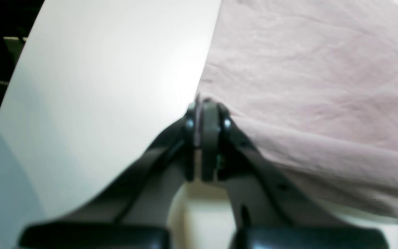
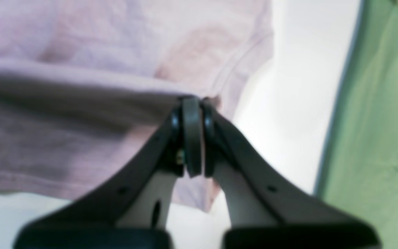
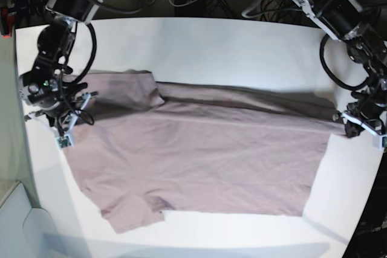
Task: Layout the t-shirt on the table in an organized manner, then fold the t-shirt properly
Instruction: 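Hold the shirt corners with both grippers and adjust the grip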
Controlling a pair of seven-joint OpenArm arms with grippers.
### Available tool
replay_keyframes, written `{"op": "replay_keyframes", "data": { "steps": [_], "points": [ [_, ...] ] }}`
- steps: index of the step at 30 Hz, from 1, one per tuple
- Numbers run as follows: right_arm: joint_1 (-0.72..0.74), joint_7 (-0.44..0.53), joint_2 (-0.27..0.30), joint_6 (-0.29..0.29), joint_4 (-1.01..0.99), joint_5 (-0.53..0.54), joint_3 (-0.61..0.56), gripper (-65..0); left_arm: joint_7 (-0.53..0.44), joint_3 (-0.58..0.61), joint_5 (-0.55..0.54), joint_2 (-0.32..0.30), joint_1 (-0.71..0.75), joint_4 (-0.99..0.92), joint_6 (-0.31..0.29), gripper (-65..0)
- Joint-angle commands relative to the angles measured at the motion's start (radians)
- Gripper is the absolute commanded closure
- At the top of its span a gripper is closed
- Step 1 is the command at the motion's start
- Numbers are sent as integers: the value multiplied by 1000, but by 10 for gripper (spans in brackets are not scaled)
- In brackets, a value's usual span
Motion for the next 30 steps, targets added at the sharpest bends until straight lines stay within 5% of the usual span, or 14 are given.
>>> {"op": "replay_keyframes", "data": {
  "steps": [1,16,19,25,30],
  "points": [
    [22,18,11,-4,14,8,0,0,-25,0,-17,-18,-19,17,2,-13],
    [22,18,9,-4,11,9,-35,0,-27,0,-17,-21,-19,-41,2,-39],
    [22,16,9,-4,9,8,-37,-40,-30,0,-17,-21,-21,-41,2,-132],
    [12,15,32,-4,-14,8,-77,-273,-122,0,-17,-40,-27,-121,2,-453],
    [-16,10,38,-4,-3,6,-47,-293,-117,-3,-17,-58,-36,-169,2,-646]
  ]
}}
